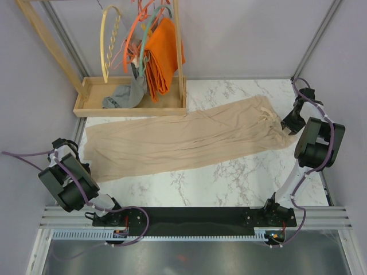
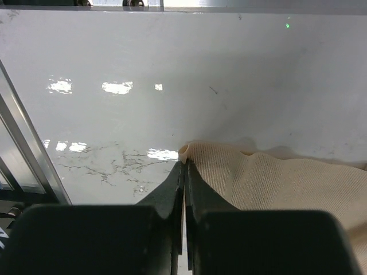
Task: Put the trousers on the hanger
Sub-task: Flatten out the trousers at the center of the board.
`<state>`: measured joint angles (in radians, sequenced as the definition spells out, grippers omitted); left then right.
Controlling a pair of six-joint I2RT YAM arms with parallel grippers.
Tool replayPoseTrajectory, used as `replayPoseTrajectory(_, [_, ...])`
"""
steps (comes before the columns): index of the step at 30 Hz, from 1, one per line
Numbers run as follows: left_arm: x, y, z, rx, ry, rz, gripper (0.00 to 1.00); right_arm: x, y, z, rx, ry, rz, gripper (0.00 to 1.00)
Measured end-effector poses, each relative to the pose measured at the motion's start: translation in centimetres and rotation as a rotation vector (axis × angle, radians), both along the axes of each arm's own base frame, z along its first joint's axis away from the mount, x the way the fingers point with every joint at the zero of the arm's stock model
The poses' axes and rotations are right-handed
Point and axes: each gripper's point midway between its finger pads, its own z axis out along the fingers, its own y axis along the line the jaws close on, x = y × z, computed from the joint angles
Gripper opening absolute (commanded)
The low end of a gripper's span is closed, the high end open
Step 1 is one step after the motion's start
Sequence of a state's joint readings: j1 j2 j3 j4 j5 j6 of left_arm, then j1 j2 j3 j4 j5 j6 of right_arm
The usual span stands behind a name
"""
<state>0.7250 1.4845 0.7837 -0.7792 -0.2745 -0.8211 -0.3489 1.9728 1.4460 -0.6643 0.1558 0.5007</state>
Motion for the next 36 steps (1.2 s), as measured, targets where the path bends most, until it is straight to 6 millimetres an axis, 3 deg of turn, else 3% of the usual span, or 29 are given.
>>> replayPoseTrajectory(5, [0.0, 0.0, 0.0, 0.0, -0.004, 0.0, 0.02, -1.6, -0.5, -0.2, -0.005, 0.021, -0.017, 0.47])
replayPoseTrajectory(7, [0.0, -0.1, 0.1, 0.003, -0.008, 0.004, 0.02, -2.2, -0.7, 0.0, -0.013, 0.033, -0.016, 0.51])
replayPoseTrajectory(8, [-0.2, -0.2, 0.1, 0.003, -0.007, 0.006, 0.02, -2.4, -0.9, 0.1, -0.018, 0.034, -0.014, 0.6])
replayPoseTrajectory(11, [-1.1, -0.7, 0.5, 0.008, 0.009, 0.023, 0.02, -3.5, -2.1, 0.6, -0.035, 0.037, -0.018, 0.66])
replayPoseTrajectory(16, [-1.9, -1.0, 1.7, 0.037, 0.003, 0.049, 0.02, -5.9, -4.3, 1.8, -0.063, 0.038, -0.05, 0.67])
replayPoseTrajectory(20, [-2.1, -0.9, 2.7, 0.049, 0.008, 0.059, 0.02, -6.3, -5.1, 2.2, -0.062, 0.029, -0.052, 0.66])
replayPoseTrajectory(28, [-1.3, 0.4, 5.5, 0.129, -0.044, 0.078, 0.02, -7.0, -3.6, 0.6, 0.007, 0.041, 0.004, 0.61])
replayPoseTrajectory(32, [-1.7, 0.4, 5.9, 0.145, -0.04, 0.087, 0.02, -8.2, -3.2, -0.5, 0.044, 0.064, 0.005, 0.54])
replayPoseTrajectory(36, [-1.9, 0.5, 6.4, 0.163, -0.047, 0.093, 0.02, -7.8, -3.3, -1.2, 0.058, 0.054, 0.003, 0.46])
